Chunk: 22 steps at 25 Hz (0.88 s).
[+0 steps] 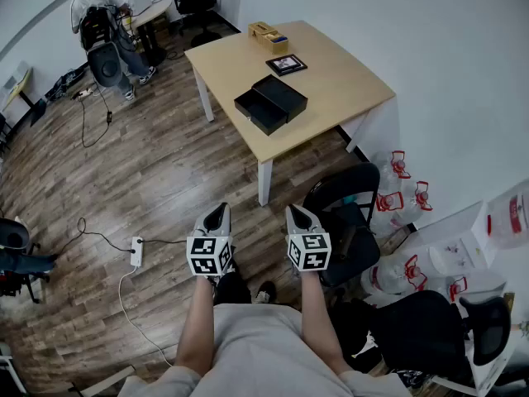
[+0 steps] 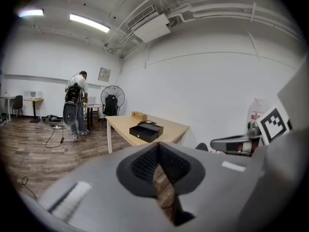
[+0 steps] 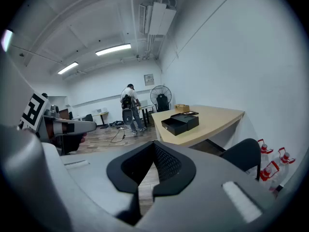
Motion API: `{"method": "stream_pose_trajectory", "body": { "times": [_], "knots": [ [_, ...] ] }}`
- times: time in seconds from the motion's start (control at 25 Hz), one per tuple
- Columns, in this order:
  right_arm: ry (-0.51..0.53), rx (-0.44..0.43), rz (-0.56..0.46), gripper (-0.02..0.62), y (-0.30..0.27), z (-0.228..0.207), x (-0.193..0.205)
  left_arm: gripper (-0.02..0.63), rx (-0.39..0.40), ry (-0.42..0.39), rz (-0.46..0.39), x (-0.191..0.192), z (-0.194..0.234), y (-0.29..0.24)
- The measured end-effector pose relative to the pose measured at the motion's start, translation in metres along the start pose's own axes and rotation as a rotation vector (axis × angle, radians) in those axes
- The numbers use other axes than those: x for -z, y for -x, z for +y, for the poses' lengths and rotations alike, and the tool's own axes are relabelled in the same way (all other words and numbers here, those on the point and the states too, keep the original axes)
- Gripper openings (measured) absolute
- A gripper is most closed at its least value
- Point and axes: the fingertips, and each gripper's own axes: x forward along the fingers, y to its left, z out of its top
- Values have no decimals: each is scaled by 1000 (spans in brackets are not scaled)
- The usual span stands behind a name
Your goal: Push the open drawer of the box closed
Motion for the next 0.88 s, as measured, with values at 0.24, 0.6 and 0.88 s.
{"method": "stream_pose_trajectory", "body": {
  "times": [0.24, 0.6, 0.88],
  "knots": [
    [-10, 22, -4, 2, -2, 3, -1, 52, 11, -12, 6, -1, 10, 0],
    [-88, 63, -29, 2, -16, 5, 3, 52, 63, 40, 77, 14, 48, -44],
    [-192, 221, -7, 2, -69, 2, 6, 52, 179, -21, 116, -8, 99, -102]
  ]
}}
